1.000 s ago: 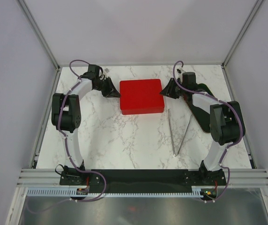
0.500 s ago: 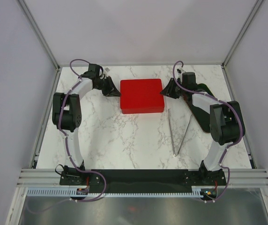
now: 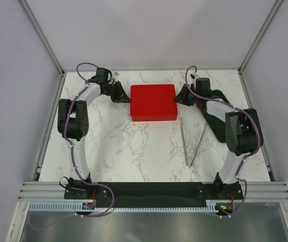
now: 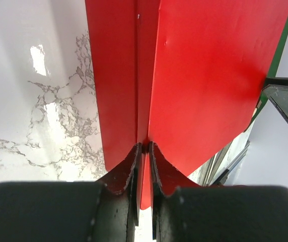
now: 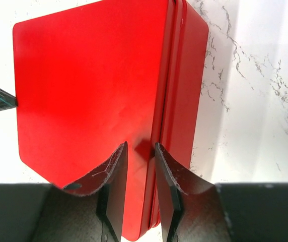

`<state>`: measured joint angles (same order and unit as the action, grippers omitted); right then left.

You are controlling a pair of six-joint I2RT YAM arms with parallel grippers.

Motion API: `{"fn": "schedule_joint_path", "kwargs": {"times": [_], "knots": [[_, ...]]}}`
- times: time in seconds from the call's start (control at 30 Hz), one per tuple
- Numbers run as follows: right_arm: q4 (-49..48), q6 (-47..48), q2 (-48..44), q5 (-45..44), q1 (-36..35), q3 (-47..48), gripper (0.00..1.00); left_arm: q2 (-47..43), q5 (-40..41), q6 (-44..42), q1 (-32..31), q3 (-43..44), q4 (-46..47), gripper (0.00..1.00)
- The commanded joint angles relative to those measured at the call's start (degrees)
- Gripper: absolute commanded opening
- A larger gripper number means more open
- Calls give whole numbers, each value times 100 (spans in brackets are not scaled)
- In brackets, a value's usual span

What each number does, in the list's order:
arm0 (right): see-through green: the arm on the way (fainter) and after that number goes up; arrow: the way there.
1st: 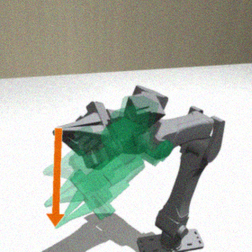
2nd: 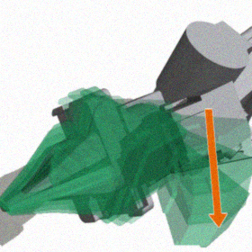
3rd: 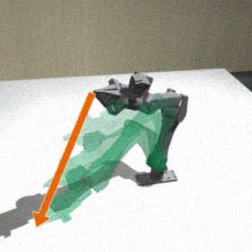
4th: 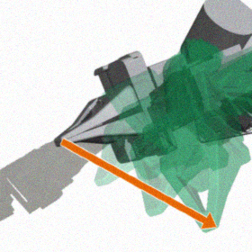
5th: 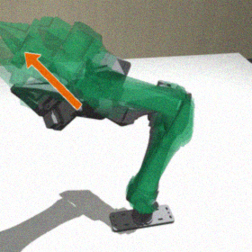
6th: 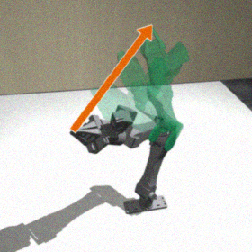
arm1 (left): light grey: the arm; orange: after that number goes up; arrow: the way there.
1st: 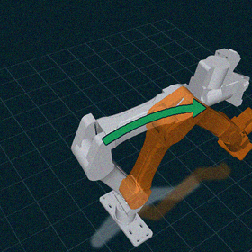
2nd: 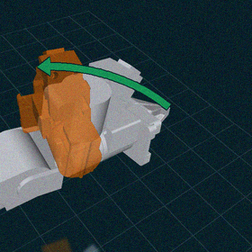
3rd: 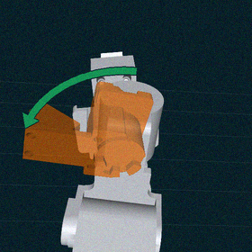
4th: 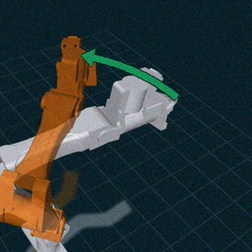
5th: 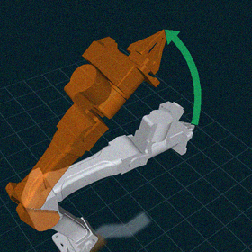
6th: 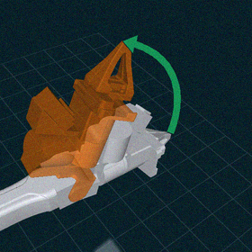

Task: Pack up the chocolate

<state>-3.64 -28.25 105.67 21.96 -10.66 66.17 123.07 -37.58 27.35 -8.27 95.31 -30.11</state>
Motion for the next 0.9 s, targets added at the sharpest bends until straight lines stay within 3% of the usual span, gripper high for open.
{"fn": "schedule_joint_path", "kwargs": {"times": [0.0, 0.07, 0.27, 0.37, 0.63, 0.87], "knots": [[-269, 83, -160, -24, -51, 186, 35, 86, -74, 51, -175, 199, 102, 16], [-243, 74, -134, -112, -59, 177, 35, 95, -82, 59, -166, 190, 110, 16], [-111, 127, -81, -323, -51, 124, 48, 121, -65, 60, -175, 181, 110, 16], [12, 197, -29, -411, -59, 159, 48, 147, -56, 77, -175, 190, 119, 16], [-14, 162, 261, -341, -60, 159, 40, 270, -47, 147, -192, 304, 137, 17], [-225, 13, 542, -210, -59, 45, 32, 174, 14, 218, -175, 313, 137, 32]]}}
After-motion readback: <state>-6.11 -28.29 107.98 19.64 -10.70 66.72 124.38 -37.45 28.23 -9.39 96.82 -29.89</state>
